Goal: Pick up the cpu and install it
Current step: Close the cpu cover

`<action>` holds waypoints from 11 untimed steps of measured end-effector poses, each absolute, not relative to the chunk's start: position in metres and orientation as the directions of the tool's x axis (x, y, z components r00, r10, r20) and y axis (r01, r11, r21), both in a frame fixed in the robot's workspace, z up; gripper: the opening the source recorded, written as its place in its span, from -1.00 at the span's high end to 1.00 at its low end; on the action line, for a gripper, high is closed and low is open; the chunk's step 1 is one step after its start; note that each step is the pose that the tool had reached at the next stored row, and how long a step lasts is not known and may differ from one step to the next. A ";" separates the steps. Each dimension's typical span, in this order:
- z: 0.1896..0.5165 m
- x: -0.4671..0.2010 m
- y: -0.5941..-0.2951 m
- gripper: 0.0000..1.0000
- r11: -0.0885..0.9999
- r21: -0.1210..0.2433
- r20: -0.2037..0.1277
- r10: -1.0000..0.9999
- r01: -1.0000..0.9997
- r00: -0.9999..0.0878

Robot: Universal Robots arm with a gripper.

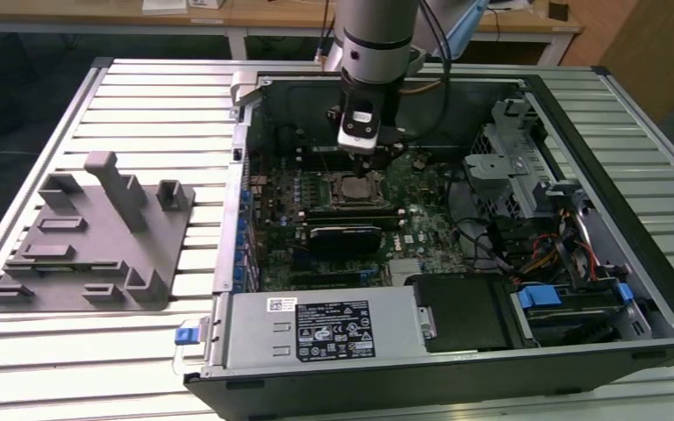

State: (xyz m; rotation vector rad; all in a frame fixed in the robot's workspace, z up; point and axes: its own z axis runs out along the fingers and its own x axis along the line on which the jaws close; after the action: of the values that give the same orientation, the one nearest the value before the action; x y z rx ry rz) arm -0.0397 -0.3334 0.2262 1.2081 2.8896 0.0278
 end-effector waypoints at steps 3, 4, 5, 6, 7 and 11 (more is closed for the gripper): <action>0.226 -0.040 -0.333 0.79 0.740 0.020 -0.002 0.673 0.673 -0.740; 0.226 -0.040 -0.333 0.79 0.752 0.020 -0.002 0.659 0.659 -0.752; 0.226 -0.040 -0.333 0.79 0.763 0.020 -0.002 0.646 0.646 -0.763; 0.226 -0.040 -0.333 0.79 0.775 0.020 -0.002 0.632 0.632 -0.775; 0.226 -0.040 -0.333 0.79 0.787 0.020 -0.002 0.617 0.617 -0.787; 0.226 -0.040 -0.333 0.79 0.829 0.019 -0.002 0.558 0.558 -0.830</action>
State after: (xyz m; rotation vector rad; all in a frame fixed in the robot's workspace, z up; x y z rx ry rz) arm -0.0397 -0.3334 0.2258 0.9148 2.9971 0.0277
